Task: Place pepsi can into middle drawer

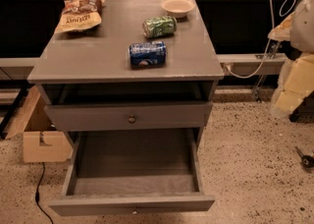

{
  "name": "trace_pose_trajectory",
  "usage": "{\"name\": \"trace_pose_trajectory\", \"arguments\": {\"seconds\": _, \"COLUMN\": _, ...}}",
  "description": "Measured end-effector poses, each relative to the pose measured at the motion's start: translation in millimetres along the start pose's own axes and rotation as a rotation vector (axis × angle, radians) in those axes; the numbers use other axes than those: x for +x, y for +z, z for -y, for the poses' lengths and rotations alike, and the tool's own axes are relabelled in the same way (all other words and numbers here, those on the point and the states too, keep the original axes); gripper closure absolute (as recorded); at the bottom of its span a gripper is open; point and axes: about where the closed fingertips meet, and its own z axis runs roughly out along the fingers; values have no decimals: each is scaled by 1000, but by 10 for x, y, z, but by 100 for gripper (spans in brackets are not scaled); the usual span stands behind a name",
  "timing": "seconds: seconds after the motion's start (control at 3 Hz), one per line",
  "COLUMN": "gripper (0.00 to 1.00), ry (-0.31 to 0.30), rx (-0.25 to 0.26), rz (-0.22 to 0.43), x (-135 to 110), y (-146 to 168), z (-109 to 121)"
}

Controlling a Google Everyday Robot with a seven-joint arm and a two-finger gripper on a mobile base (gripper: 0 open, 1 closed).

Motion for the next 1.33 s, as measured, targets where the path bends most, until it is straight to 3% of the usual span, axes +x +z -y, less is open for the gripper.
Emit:
{"name": "trace_pose_trajectory", "arguments": {"seconds": 0.33, "gripper": 0, "ry": 0, "rx": 0, "rz": 0, "x": 0, "y": 0, "z": 1}}
{"name": "trace_pose_trajectory", "arguments": {"seconds": 0.67, "gripper": 0, "ry": 20, "rx": 9, "rz": 79, "x": -140, "y": 172, "z": 182}}
{"name": "trace_pose_trajectory", "arguments": {"seconds": 1.33, "gripper": 0, "ry": 18, "rx": 5, "rz": 242, "x": -795, "y": 942, "z": 751}}
